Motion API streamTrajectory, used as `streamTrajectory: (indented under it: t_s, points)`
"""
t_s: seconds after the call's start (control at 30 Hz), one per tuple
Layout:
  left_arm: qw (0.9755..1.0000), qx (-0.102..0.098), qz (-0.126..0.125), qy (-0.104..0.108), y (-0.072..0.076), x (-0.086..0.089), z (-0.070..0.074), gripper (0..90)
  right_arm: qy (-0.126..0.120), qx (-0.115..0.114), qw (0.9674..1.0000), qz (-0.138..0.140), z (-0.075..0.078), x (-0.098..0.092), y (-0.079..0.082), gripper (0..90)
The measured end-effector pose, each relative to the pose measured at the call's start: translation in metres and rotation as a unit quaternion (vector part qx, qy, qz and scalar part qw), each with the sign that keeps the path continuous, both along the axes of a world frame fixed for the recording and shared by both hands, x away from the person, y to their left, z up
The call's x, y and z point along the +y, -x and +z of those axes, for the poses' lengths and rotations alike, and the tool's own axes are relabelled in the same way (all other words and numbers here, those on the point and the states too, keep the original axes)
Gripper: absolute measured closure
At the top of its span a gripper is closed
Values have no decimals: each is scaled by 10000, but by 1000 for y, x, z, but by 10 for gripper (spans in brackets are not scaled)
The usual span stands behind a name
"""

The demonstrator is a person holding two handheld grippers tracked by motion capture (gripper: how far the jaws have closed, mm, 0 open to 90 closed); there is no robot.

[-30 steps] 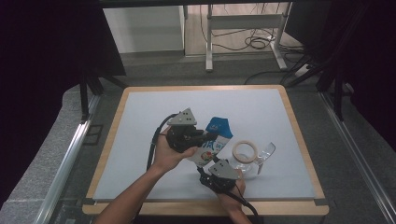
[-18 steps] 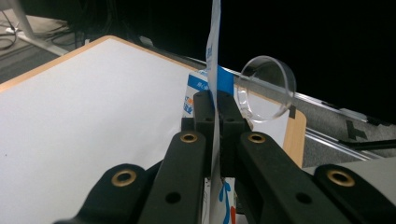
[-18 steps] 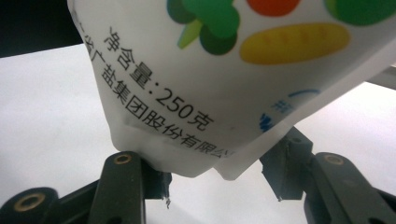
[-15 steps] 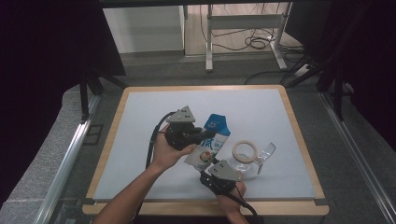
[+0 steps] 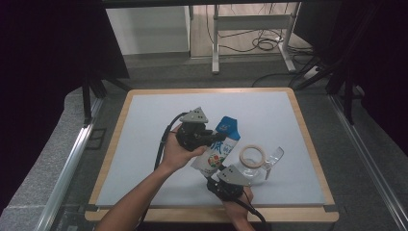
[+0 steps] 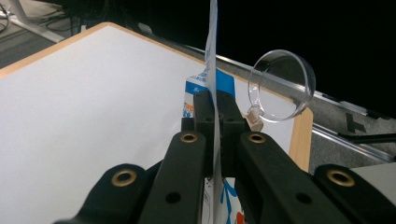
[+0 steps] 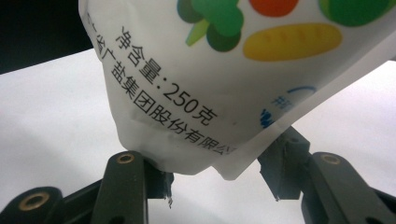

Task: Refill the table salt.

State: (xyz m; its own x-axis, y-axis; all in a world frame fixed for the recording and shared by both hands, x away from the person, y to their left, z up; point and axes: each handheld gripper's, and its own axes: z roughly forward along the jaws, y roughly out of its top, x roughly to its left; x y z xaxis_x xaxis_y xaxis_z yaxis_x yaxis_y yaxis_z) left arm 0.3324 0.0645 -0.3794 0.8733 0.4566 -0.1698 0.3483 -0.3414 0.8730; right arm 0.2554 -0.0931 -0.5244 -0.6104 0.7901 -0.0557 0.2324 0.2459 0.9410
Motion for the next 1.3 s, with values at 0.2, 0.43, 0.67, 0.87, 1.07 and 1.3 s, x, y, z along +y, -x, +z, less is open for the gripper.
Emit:
streamTrajectory:
  t_s: [0.2, 0.43, 0.67, 0.87, 1.07, 1.3]
  points:
    - [9999, 97, -102, 2, -7, -2, -4, 900, 12, 57, 9999, -133, -3, 0, -1, 514]
    - [9995, 187, -229, -59, -13, -5, -6, 900, -11, 142, 9998, -163, -5, 0, -1, 516]
    - [9988, 279, -385, -113, -19, -10, -4, 900, -88, 133, 9996, -241, -5, -1, 0, 516]
    - [9974, 345, -570, -269, -26, -18, -1, 900, -182, 178, 9992, -310, -5, -3, -2, 516]
    - [9956, 470, -682, -445, -30, -24, -1, 900, -154, 193, 9989, -398, -7, -2, 0, 519]
    - [9940, 525, -745, -600, -31, -33, -5, 900, -120, 302, 9985, -440, -10, 0, 4, 522]
